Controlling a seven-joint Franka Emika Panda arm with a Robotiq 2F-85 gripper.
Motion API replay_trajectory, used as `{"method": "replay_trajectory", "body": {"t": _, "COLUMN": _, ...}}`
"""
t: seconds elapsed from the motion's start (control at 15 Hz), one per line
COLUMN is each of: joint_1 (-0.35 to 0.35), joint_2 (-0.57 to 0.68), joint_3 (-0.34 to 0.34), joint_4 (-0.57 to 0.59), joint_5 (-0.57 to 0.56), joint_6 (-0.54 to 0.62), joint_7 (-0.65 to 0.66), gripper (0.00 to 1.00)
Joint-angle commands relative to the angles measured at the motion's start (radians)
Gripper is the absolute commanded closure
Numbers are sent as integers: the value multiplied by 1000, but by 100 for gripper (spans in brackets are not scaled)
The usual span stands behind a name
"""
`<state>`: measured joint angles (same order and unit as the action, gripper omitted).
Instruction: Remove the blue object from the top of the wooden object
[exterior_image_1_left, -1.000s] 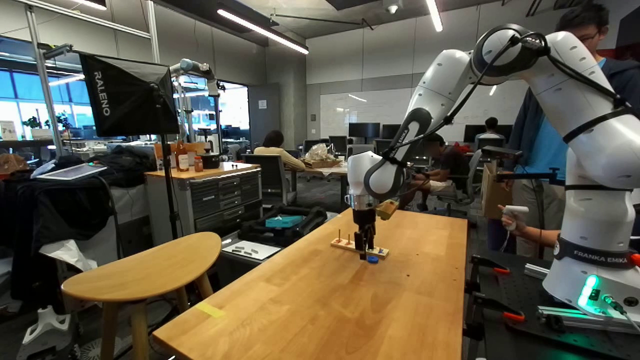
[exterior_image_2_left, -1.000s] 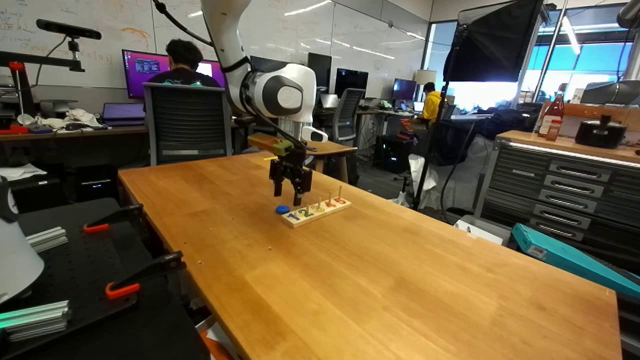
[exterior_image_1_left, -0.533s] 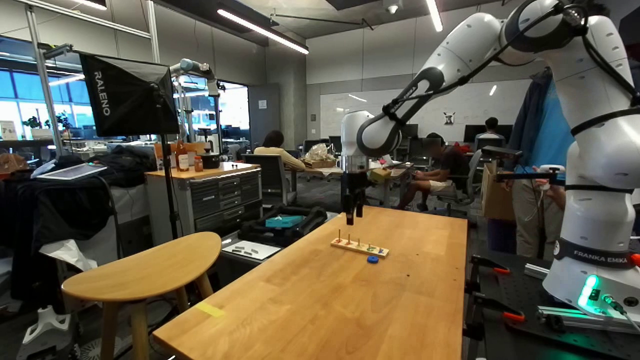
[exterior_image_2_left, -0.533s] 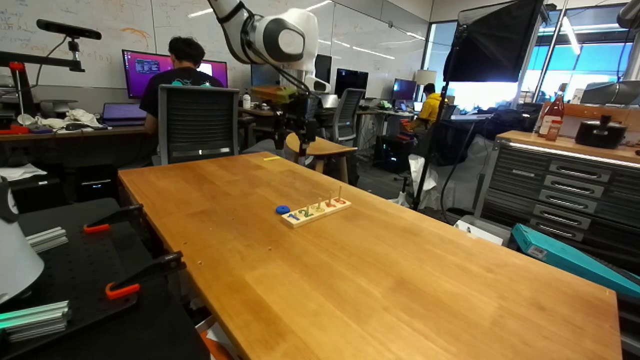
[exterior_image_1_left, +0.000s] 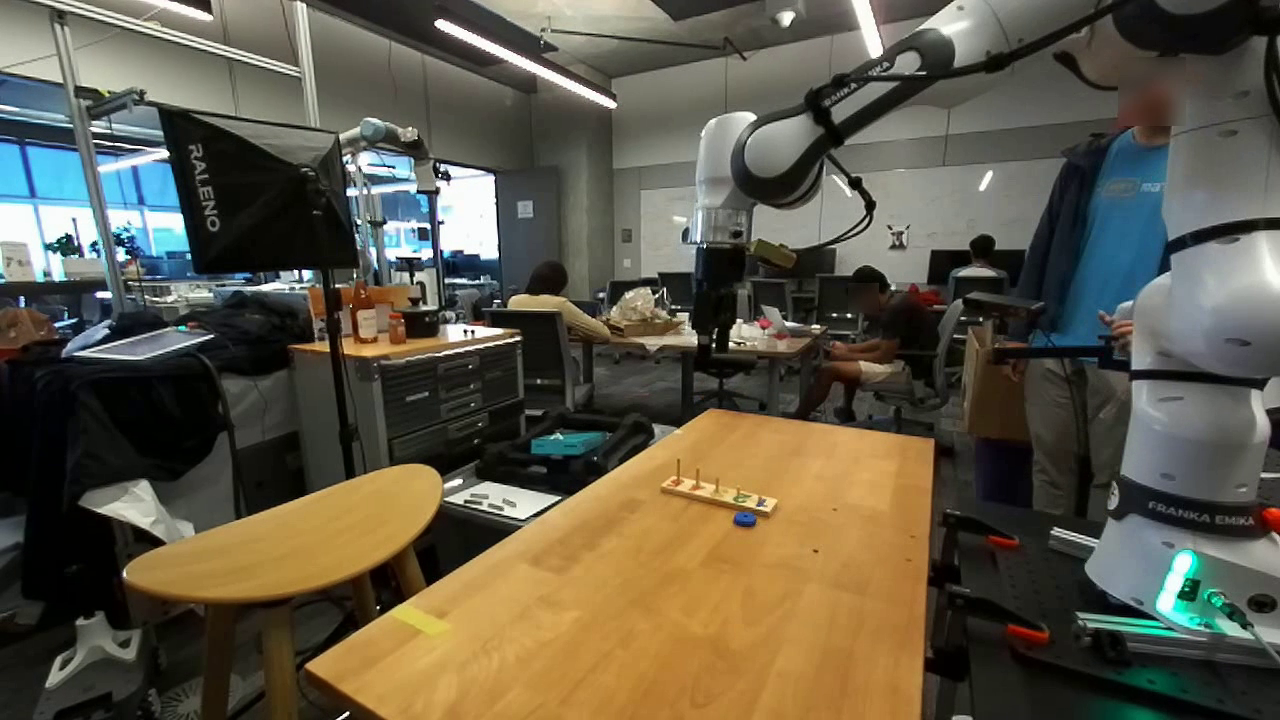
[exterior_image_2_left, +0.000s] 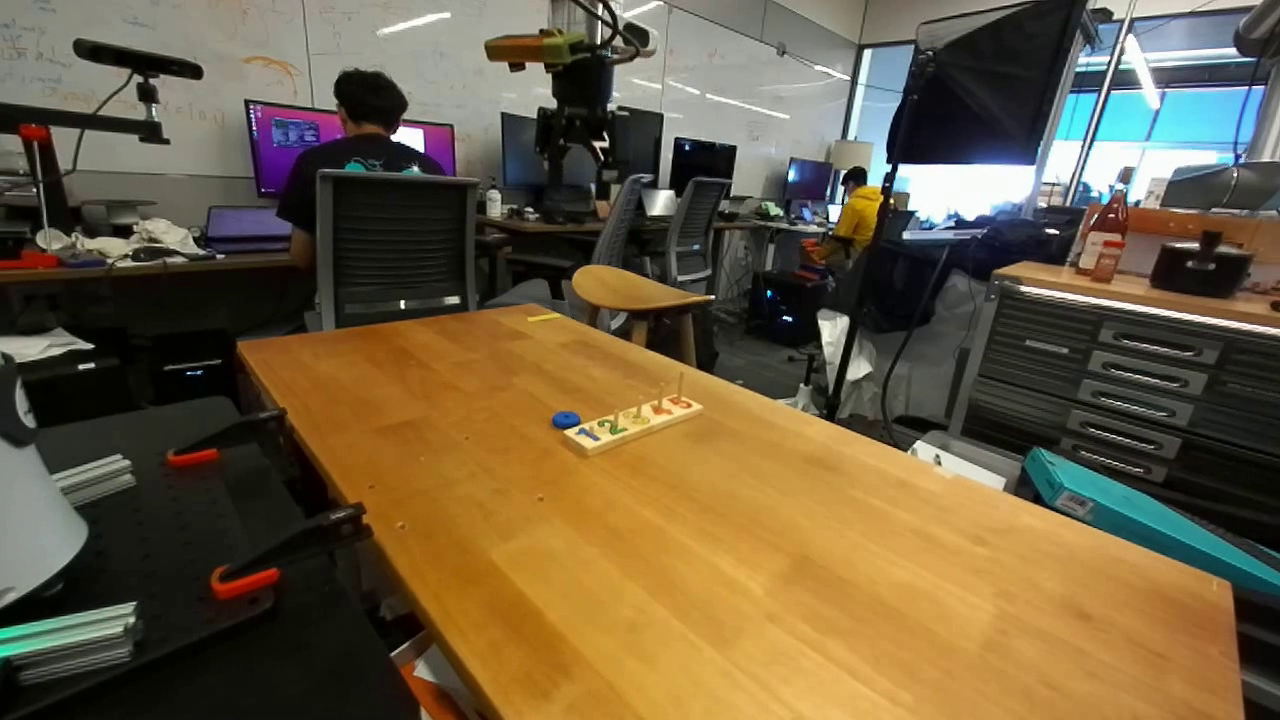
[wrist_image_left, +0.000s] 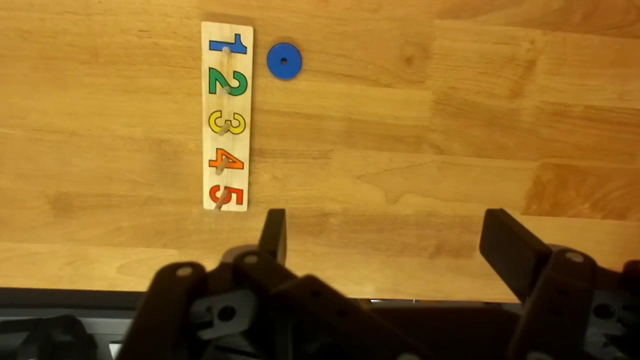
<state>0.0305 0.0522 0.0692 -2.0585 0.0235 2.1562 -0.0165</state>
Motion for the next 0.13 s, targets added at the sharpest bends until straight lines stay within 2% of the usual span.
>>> {"method": "replay_trajectory", "body": {"t": 0.0, "joint_1": 7, "joint_2": 11, "joint_3": -7, "joint_4": -2, "joint_5": 0, "joint_6": 1, "joint_7": 0, "gripper": 0}}
{"method": "replay_trajectory", "body": {"t": 0.07, "joint_1": 7, "joint_2": 24, "joint_3": -7, "joint_4": -2, "joint_5": 0, "joint_6": 5, "joint_7": 0, "gripper": 0}}
